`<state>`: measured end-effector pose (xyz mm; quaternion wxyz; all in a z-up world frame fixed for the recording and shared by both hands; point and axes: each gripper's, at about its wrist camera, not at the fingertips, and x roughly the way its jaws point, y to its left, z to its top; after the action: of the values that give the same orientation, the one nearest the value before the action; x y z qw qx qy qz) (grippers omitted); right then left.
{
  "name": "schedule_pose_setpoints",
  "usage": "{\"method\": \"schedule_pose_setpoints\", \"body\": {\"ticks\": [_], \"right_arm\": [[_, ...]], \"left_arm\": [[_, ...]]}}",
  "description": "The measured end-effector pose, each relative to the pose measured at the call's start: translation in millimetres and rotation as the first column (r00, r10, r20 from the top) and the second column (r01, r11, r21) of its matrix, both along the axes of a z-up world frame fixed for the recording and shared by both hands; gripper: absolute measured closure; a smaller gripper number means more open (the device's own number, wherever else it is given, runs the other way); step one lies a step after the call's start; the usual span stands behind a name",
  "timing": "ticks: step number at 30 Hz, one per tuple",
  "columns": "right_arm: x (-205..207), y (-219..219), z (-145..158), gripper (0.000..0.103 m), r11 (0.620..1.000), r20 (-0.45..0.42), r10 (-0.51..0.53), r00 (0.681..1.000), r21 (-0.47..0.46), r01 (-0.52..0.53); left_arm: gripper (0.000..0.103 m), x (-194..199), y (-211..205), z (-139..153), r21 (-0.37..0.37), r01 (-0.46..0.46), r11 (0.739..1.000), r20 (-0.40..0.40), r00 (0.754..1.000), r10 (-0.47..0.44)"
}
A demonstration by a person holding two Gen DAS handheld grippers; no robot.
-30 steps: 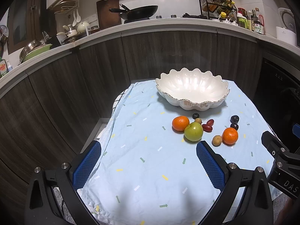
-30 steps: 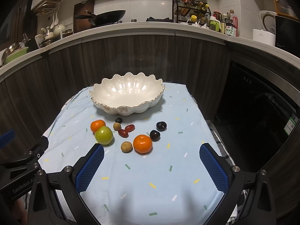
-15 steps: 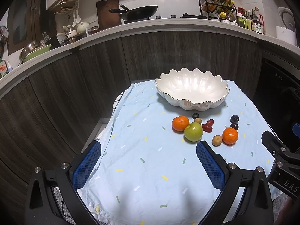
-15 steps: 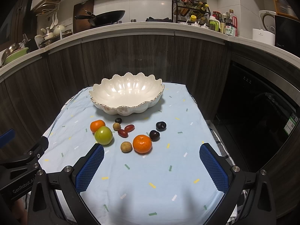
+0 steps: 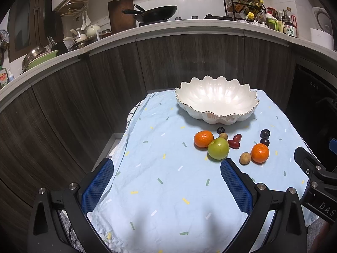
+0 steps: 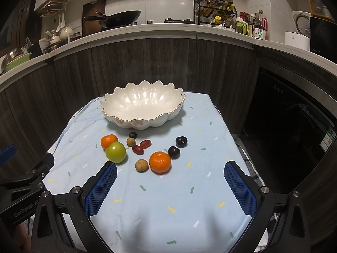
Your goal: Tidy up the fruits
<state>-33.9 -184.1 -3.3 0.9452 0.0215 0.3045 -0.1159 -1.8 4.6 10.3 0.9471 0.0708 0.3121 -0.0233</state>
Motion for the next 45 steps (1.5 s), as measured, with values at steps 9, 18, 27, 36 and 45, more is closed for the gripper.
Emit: {"method": "schedule_pose_setpoints", "body": {"ticks": [9,18,27,36,45], "right_arm": [[8,-2,-3,0.000,1.000,-0.012,0.001,1.000,0.006,-0.001],[19,-3,-12,0.000,1.000,-0.030,0.000,1.000,0.008,0.001],[40,-8,-24,0.000,1.000,-0.064,-0.008,0.998,-0.002,0.008],[70,-23,-43,0.000,1.000,-0.118,-0.010,0.993,0.020,0.012],[91,-38,-59,0.003,1.000,-0.165,-0.011,0.986,0.019,0.014]], "left_arm": [[0.000,7,0,-5,0.005,0.002,1.000,-0.009,1.000,-0.002],[0.000,17,-7,-11,0.016,0.007,1.000,-0.024,1.000,-0.006],[0.000,39,-15,-25,0.027,0.015,1.000,-0.054,0.998,-0.013],[0.000,70,-35,-43,0.034,0.048,0.998,-0.102,0.994,-0.044],[0.000,96,-55,-58,0.038,0.084,0.996,-0.144,0.987,-0.078]]}}
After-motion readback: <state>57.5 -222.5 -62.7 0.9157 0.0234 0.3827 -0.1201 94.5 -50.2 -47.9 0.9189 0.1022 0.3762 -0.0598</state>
